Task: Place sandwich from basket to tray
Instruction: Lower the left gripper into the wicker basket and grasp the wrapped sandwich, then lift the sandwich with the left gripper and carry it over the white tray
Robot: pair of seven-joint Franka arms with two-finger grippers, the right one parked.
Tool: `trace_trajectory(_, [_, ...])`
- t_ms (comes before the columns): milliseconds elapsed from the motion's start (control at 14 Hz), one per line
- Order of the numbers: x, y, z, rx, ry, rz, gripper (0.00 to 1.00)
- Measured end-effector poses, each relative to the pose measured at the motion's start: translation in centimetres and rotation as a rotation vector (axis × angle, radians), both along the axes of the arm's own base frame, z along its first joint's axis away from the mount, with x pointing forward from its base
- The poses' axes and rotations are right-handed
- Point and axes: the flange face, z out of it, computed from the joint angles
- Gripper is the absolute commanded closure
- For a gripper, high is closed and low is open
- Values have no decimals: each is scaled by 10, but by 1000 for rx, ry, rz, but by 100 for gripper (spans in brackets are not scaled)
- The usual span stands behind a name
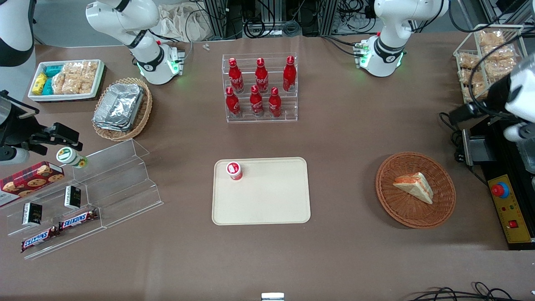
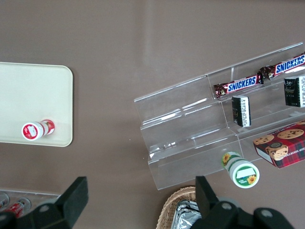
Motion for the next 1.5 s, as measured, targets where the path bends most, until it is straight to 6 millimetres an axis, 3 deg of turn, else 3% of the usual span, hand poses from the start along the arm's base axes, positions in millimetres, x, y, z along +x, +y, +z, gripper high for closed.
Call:
trace_trajectory(214, [31, 27, -47, -17, -7, 307, 0])
trace_trajectory(357, [50, 46, -95, -33, 1, 445, 0])
trace_trajectory(643, [76, 57, -247, -8, 63, 589, 0])
trace_trajectory(786, [78, 56, -300, 7, 95, 621, 0])
trace_trajectory(929, [80, 57, -321, 8, 93, 635, 0])
trace_trajectory(1286, [78, 56, -341, -11, 102, 662, 0])
trace_trajectory(1357, [74, 56, -349, -11, 100, 665, 4])
trace_trajectory(1429, [71, 56, -357, -12, 91, 668, 20])
trace_trajectory(1500, [67, 56, -366, -13, 82, 670, 53])
